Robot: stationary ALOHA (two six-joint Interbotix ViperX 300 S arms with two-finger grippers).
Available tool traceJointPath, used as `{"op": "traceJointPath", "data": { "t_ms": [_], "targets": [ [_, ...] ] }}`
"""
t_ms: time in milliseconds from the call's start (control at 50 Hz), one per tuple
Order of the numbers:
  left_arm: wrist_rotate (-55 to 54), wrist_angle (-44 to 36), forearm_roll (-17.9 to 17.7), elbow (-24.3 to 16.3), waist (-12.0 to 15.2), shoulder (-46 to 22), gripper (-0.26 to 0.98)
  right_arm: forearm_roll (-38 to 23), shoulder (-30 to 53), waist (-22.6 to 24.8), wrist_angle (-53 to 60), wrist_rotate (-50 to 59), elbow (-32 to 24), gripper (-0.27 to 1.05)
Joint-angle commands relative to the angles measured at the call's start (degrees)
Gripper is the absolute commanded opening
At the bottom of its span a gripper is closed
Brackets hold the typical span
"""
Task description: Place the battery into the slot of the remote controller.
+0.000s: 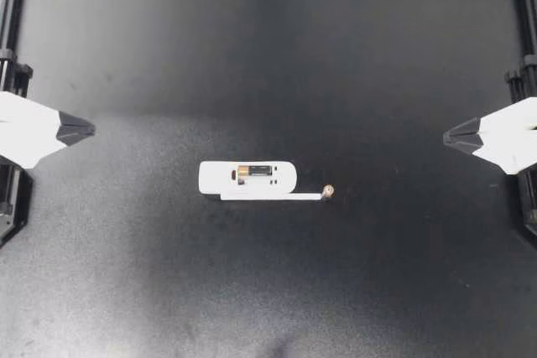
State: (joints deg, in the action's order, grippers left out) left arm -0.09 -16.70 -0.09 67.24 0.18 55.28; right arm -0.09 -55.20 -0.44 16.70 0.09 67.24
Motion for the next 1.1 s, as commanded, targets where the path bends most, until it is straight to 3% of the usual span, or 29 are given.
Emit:
{"op": "traceJointPath", "data": {
  "t_ms": [0,300,900,1080],
  "targets": [
    [0.2,-1.5,-0.1,-1.2,0.5,-0.4,-0.14,0.0,0.3,0.0,0.7,0.2,-1.1,-0.16],
    [0.2,-4.7,-0.1,-0.5,0.5,-0.7,-0.16,1.2,7.6,-0.2,-3.5,1.3,-5.9,-0.18],
    [0.1,-4.8,-0.1,0.4,0.5,-1.6,-0.16,1.5,35.8,-2.0,-40.3,3.9,-26.2,-0.17],
    [-0.1,-4.8,-0.1,0.4,0.5,-1.6,-0.16,-0.4,40.5,-2.7,-43.9,3.8,-28.2,-0.1]
  ]
}}
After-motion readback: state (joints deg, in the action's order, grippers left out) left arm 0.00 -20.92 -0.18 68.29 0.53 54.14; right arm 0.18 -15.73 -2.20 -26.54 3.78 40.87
